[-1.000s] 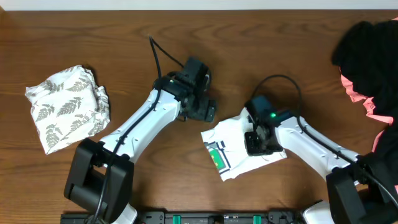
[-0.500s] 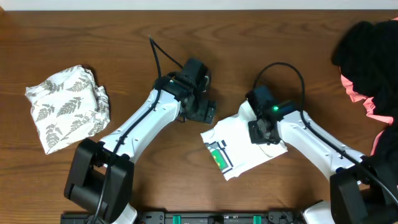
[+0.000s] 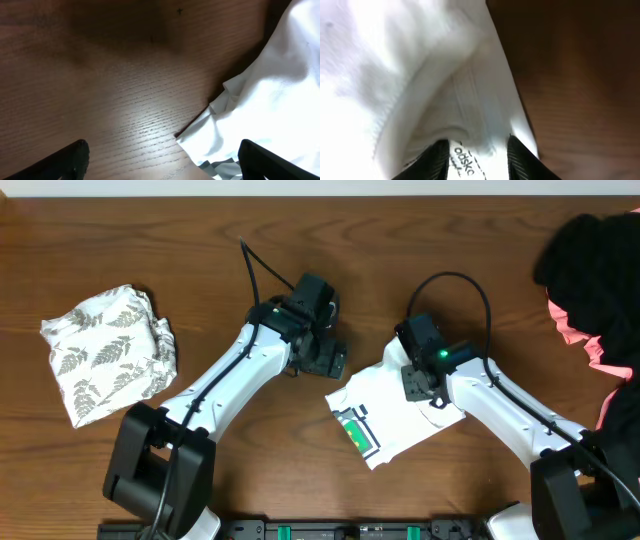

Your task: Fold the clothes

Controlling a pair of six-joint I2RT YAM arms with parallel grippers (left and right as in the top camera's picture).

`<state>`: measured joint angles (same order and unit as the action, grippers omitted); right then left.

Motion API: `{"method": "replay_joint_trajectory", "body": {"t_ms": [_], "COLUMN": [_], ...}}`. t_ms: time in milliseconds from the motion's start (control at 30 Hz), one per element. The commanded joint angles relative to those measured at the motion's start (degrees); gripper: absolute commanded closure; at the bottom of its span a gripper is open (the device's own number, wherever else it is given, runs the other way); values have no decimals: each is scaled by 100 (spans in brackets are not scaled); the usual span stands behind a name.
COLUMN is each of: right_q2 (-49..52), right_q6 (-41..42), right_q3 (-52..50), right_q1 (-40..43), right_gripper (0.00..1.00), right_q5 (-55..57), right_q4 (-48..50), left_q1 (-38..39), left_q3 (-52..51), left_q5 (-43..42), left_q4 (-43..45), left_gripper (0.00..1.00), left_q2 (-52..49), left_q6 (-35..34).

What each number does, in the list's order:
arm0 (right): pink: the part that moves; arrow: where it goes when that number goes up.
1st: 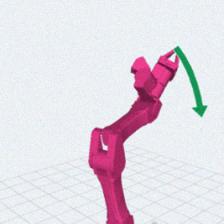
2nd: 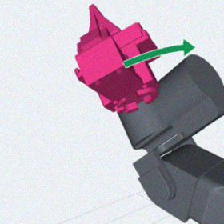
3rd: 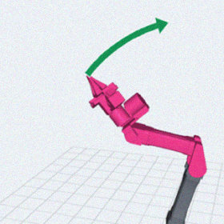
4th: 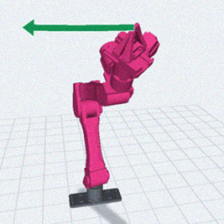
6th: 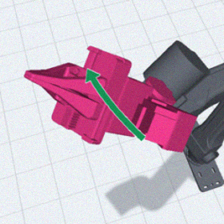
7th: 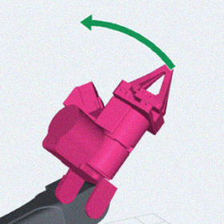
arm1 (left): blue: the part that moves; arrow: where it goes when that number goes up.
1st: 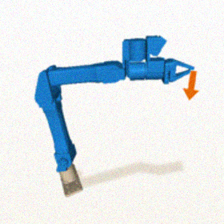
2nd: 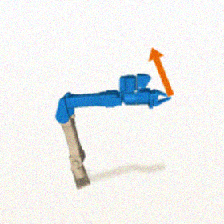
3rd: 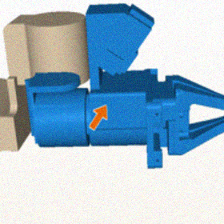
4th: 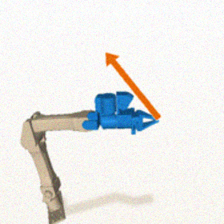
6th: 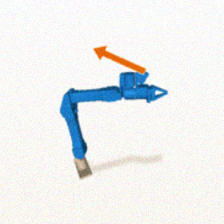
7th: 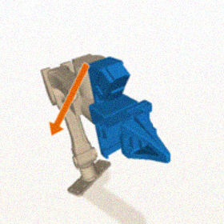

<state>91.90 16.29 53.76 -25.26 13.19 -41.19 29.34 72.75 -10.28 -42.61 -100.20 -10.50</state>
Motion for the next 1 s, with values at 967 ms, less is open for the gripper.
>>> {"method": "replay_joint_trajectory", "body": {"t_ms": [967], "right_q2": [1587], "right_q6": [-2201], "right_q3": [-79], "right_q1": [129], "right_gripper": [43], "right_q5": [-1589], "right_q4": [1305], "left_q1": [-17], "left_q3": [-15], "left_q5": [52], "left_q4": [-103], "left_gripper": [4], "left_q2": [-44], "left_q6": [13]}}
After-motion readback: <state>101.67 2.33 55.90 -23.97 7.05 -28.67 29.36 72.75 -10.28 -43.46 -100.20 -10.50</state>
